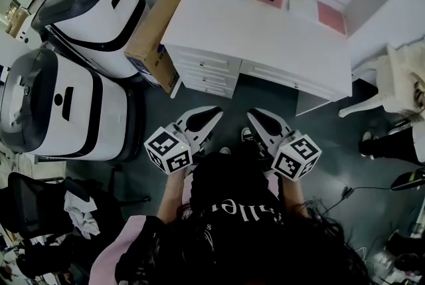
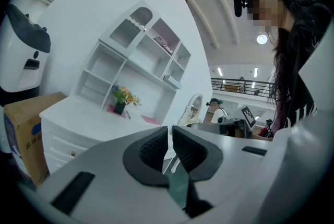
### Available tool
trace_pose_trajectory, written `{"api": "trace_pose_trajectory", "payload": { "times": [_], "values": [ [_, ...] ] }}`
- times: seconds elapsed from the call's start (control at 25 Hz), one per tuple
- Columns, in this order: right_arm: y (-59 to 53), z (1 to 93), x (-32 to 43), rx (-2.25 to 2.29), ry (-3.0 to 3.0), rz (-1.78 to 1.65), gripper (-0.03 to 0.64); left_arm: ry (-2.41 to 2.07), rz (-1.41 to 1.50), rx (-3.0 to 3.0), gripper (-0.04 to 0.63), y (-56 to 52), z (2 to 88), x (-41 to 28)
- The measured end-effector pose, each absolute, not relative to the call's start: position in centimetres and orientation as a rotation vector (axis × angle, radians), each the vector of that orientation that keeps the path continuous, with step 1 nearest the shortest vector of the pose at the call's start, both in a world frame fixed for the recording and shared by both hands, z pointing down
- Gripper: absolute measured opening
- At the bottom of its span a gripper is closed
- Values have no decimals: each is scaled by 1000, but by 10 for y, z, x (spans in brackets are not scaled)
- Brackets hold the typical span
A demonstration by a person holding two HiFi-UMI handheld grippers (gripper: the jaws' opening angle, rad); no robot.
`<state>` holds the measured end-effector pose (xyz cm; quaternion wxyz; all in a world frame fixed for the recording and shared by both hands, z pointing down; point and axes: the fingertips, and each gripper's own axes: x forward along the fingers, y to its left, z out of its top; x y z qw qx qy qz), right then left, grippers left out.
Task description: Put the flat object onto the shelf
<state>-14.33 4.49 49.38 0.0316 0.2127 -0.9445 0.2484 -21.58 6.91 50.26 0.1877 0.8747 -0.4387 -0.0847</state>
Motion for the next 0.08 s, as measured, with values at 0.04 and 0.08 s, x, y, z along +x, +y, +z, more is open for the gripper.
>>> {"api": "trace_pose_trajectory", "payload": {
  "times": [0.04,0.08],
  "values": [
    [43,495,-142,657,-2908,770,72,-1233,-237,2462,38,67,503,-215],
    [41,496,-140,659,-2907,775,72,-1231,-236,2462,38,65,503,-214]
  ]
}}
